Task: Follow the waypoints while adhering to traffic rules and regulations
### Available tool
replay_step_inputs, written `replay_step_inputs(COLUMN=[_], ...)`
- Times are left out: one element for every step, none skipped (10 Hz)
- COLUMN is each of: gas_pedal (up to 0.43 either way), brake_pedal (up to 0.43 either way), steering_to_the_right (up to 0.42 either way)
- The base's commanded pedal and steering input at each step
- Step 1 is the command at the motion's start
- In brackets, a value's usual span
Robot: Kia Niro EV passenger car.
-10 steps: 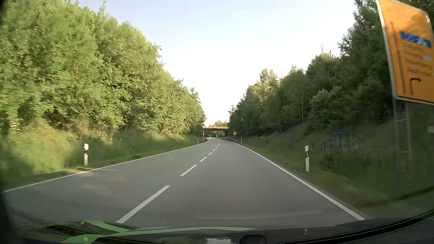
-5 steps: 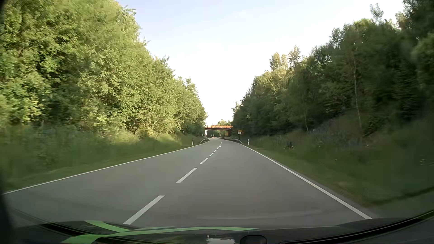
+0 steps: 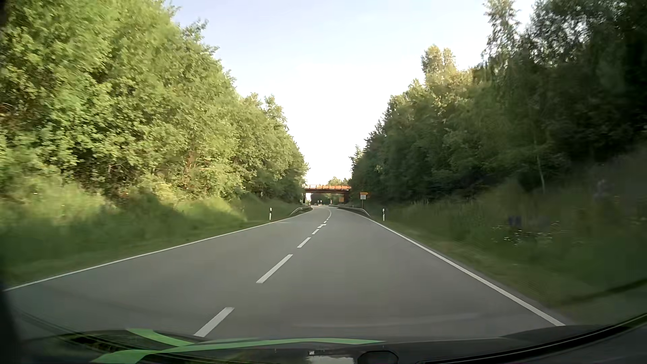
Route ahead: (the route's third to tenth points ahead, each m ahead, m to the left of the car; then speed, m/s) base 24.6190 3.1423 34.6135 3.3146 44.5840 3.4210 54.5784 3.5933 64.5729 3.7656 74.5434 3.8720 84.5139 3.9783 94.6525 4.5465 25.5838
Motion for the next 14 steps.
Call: replay_step_inputs(gas_pedal=[0.000, 0.000, 0.000, 0.000, 0.000, 0.000, 0.000, 0.000, 0.000, 0.000, 0.000, 0.000, 0.000, 0.000], brake_pedal=[0.146, 0.146, 0.146, 0.146, 0.146, 0.152, 0.146, 0.146, 0.152, 0.146, 0.146, 0.146, 0.140, 0.122], steering_to_the_right=[-0.004, -0.003, -0.003, -0.003, -0.003, -0.003, -0.003, -0.003, -0.003, -0.003, -0.003, -0.003, -0.003, -0.003])
